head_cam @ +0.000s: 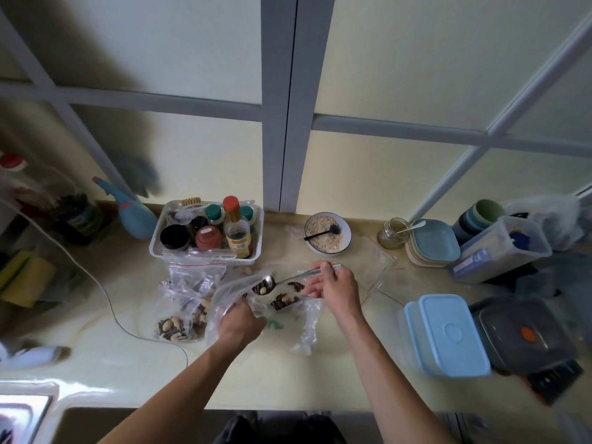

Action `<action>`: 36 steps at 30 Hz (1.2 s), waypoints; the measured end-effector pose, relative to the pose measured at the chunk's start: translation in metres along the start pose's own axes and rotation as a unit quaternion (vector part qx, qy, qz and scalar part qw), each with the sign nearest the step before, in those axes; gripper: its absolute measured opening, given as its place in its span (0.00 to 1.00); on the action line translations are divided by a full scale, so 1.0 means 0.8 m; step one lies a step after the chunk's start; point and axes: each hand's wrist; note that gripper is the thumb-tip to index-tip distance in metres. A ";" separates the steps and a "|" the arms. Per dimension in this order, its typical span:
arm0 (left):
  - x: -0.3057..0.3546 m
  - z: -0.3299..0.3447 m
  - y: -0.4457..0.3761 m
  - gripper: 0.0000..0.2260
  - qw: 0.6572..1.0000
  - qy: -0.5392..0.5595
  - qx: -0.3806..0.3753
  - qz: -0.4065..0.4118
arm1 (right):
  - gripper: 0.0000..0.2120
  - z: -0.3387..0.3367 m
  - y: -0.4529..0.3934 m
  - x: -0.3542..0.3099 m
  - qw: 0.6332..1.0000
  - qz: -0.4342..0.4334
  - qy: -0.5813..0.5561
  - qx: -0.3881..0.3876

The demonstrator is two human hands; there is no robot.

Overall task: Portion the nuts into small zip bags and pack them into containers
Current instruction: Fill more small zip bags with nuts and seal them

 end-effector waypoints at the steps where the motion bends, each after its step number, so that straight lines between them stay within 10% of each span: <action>1: -0.002 -0.001 -0.003 0.20 1.000 0.019 0.000 -0.008 | 0.13 -0.005 -0.001 -0.001 1.000 -0.002 0.003 0.003; 23: -0.003 -0.003 -0.008 0.15 0.975 0.196 -0.019 0.105 | 0.14 -0.037 0.001 -0.020 0.985 -0.091 0.090 -0.115; 36: 0.002 -0.002 -0.007 0.39 0.975 0.175 0.073 0.118 | 0.10 -0.034 0.021 -0.040 0.915 -0.167 0.203 -0.307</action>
Point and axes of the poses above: each hand's wrist, its own y-axis away from the middle knuckle, its own z-axis out of the palm, x = y × z, and after that the axes turned 1 degree about -x, right-handed
